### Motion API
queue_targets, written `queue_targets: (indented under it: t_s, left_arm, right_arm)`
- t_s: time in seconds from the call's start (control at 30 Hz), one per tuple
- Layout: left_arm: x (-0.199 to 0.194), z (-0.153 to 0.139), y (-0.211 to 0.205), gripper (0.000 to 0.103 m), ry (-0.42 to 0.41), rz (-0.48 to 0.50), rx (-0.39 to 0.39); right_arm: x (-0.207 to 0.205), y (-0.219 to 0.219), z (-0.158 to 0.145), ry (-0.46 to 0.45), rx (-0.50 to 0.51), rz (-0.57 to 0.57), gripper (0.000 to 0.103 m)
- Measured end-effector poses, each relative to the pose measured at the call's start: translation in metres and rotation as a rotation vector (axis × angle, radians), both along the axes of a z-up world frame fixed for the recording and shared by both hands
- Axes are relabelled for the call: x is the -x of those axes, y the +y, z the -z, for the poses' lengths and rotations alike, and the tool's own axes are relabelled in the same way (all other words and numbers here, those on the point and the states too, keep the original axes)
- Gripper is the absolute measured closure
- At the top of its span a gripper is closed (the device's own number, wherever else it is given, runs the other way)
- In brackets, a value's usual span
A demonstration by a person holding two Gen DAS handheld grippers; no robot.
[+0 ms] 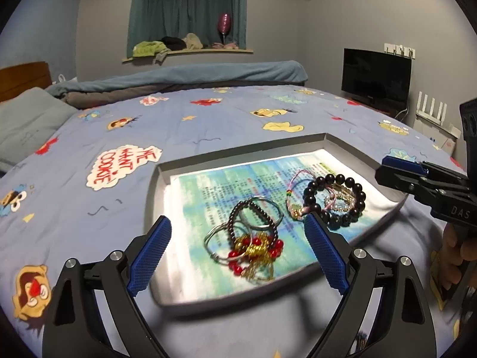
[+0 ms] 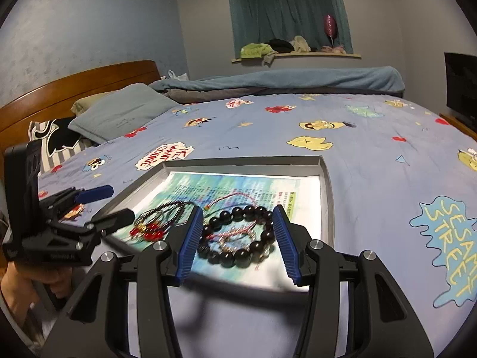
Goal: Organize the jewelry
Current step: 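Withdraw both open tools from the box toward the blue beaded bracelet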
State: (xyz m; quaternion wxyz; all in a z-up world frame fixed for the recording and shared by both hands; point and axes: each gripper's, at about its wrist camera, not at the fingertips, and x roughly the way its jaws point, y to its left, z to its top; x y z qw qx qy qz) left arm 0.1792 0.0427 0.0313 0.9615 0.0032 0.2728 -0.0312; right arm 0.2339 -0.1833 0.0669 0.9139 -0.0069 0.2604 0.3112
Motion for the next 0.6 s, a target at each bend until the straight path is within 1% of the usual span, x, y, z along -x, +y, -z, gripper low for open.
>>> queue_targets:
  t_s: [0.17,0.4,0.6]
  left_arm:
    - [0.015,0.001,0.008,0.013,-0.005,-0.005,0.008]
    - [0.041,0.002,0.012,0.013,-0.017,0.018,-0.021]
    - [0.062,0.006,0.021,0.013,-0.013,0.045,0.003]
  right_arm:
    - [0.015,0.001,0.002,-0.012,0.019,-0.022,0.054]
    - [0.035,-0.005,0.004,-0.019,0.018,-0.046,0.054]
    - [0.052,-0.001,0.008,-0.025,0.032,-0.089,0.054]
